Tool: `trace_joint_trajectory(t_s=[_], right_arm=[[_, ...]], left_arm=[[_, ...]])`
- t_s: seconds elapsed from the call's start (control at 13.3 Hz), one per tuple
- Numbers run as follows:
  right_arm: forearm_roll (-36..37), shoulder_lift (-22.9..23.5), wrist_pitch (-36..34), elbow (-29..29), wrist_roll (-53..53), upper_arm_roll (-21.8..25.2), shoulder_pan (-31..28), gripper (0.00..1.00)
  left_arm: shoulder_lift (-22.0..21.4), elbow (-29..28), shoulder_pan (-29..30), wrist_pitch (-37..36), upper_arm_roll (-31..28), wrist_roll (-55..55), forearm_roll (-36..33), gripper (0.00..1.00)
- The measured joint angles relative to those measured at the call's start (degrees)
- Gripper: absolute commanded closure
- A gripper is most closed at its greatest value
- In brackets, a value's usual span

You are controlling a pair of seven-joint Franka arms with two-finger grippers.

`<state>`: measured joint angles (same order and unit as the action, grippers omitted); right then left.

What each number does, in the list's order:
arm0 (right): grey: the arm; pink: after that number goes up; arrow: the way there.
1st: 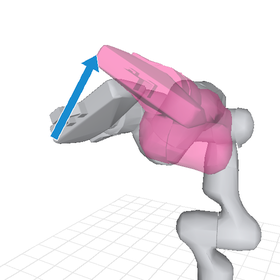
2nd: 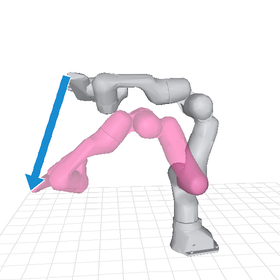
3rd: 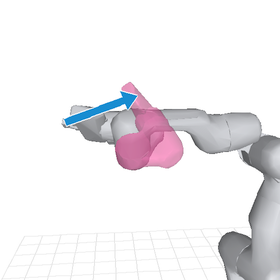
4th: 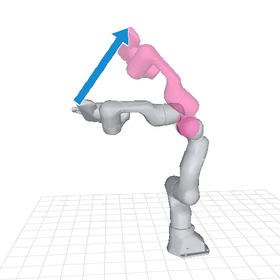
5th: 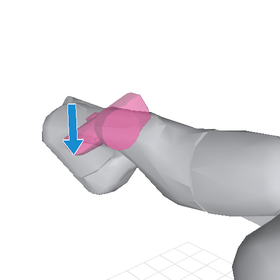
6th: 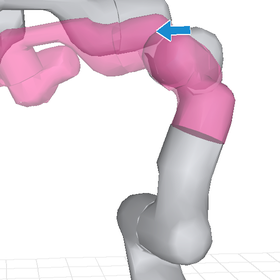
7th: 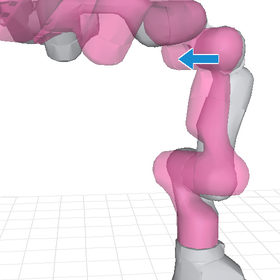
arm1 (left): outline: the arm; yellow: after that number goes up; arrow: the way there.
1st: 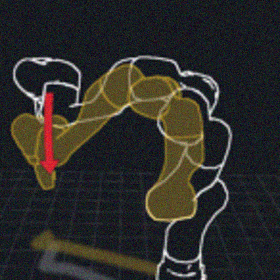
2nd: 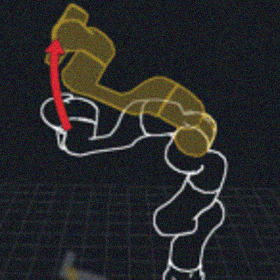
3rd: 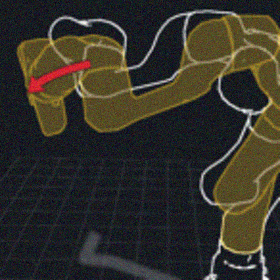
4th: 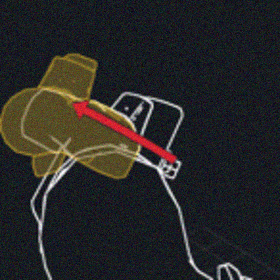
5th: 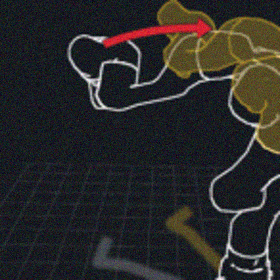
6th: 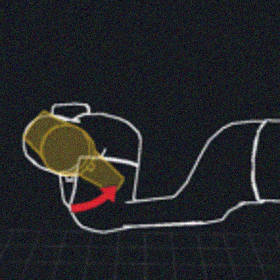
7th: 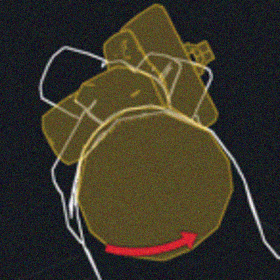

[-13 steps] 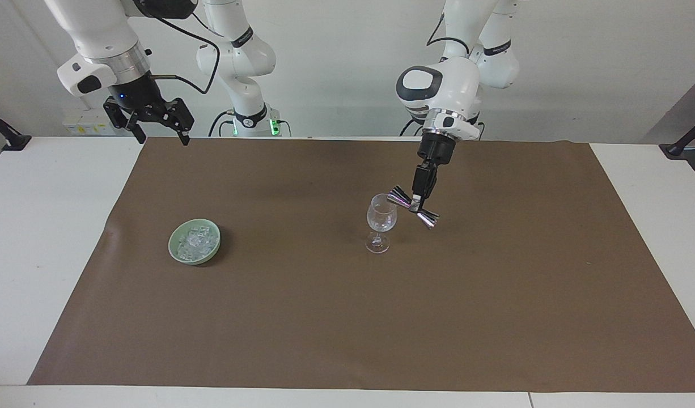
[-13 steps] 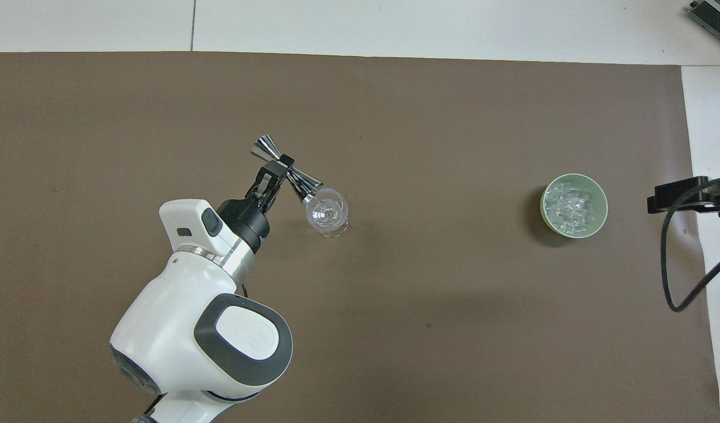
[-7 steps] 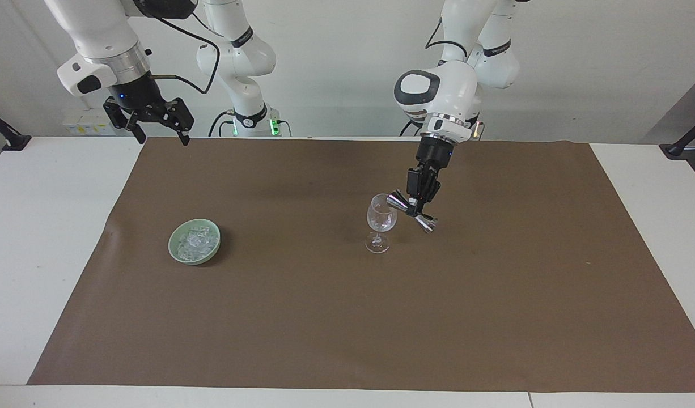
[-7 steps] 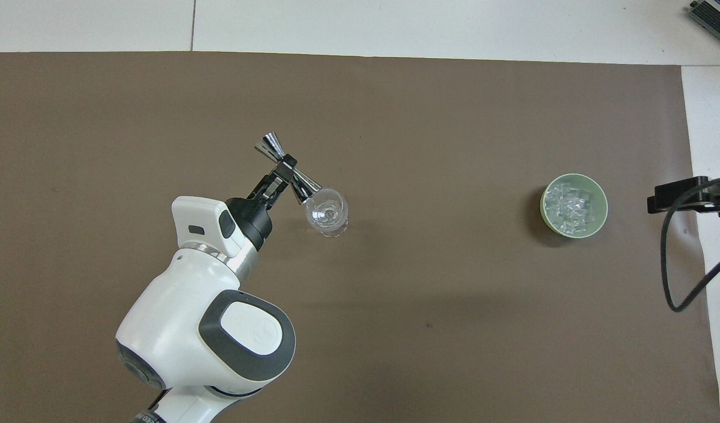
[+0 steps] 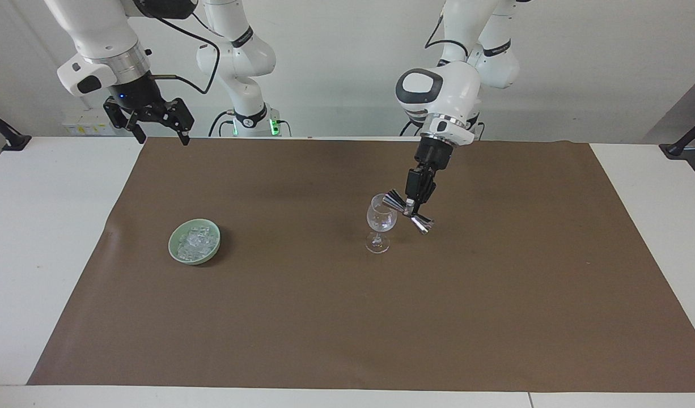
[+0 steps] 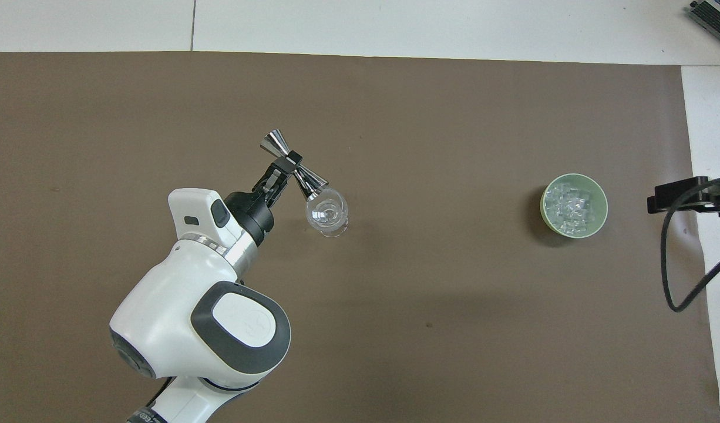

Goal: Pour wine and add ice with both arms
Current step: 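Tilt the jigger with the left gripper to pour into the glass, then carry the jigger with the left gripper back to its spot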

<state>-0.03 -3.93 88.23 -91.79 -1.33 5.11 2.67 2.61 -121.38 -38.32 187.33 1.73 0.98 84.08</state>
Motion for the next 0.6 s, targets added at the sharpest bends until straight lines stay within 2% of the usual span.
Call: trace_joint_trajectory(t_s=[0.23,0.6], right_arm=[[0.0,0.0,0.0,0.0,0.0,0.0,0.0,0.0],[0.0,0.0,0.0,0.0,0.0,0.1,0.0,0.0]], left_arm=[[-0.7,-0.1,4.5,-7.7,-0.3,8.0,0.6,1.0],[-3.6,-1.5,17.2,-28.9,-0.8,23.6,1.0,1.0]])
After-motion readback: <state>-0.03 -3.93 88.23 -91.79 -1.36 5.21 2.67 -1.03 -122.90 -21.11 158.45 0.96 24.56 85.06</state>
